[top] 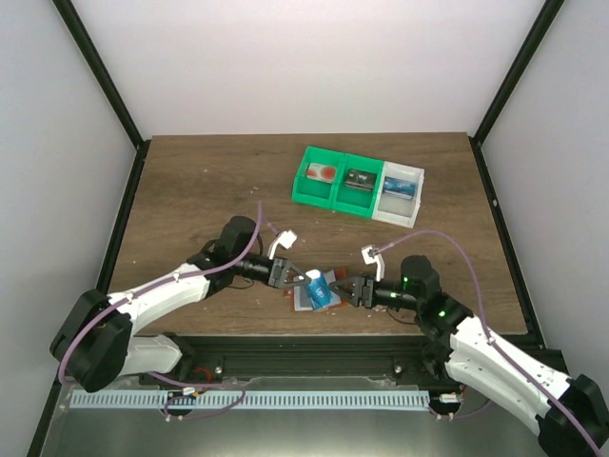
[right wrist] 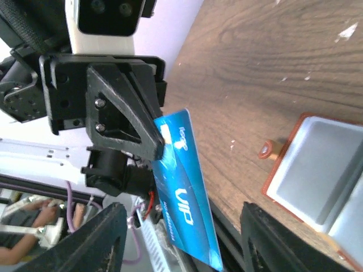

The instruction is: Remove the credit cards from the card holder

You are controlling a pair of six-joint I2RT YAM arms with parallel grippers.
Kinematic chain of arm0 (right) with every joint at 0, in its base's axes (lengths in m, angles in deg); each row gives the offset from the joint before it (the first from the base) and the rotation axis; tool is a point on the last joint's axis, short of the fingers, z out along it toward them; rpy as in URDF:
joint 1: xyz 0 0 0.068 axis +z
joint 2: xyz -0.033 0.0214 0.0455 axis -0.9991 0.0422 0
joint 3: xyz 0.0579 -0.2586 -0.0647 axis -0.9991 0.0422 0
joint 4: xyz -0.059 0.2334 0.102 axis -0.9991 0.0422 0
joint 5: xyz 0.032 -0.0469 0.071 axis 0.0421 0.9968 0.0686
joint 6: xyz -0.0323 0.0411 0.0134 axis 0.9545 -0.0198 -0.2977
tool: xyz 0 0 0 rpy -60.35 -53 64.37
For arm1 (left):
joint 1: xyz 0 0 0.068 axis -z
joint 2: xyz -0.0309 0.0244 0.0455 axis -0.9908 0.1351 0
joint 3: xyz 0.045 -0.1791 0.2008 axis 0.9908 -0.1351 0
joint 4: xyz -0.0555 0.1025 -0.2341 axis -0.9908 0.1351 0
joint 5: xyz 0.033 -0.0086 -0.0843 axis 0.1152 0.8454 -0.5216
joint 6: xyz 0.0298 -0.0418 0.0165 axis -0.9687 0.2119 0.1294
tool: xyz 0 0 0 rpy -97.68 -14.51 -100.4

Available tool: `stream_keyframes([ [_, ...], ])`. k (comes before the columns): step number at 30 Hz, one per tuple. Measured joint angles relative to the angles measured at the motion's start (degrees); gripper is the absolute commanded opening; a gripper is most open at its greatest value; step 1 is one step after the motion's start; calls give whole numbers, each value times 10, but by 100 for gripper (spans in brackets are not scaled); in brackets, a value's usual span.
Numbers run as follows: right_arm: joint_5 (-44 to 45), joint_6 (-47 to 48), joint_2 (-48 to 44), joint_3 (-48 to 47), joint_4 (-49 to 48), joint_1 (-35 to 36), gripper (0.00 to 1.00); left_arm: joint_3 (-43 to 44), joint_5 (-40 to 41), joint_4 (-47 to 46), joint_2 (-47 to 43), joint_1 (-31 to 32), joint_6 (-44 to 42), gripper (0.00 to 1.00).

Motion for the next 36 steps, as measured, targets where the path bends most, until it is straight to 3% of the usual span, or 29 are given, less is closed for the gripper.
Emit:
stream_keyframes([
  [3,43,-56,-28,35,-28,0,74,-2,38,-23,-4,0,33,0],
  [7,90,-107,-36,49,-45,-1,75,-3,98,-63,-24,0,80,0],
  [12,107,-144,-22,49,-102,-1,70,-24,200,-127,-70,0,151,0],
  [21,96,-195,97,47,-270,0,57,-129,365,-263,-162,-1,290,0],
  [36,88,-201,246,-43,-374,33,43,-180,386,-410,-133,0,415,0],
])
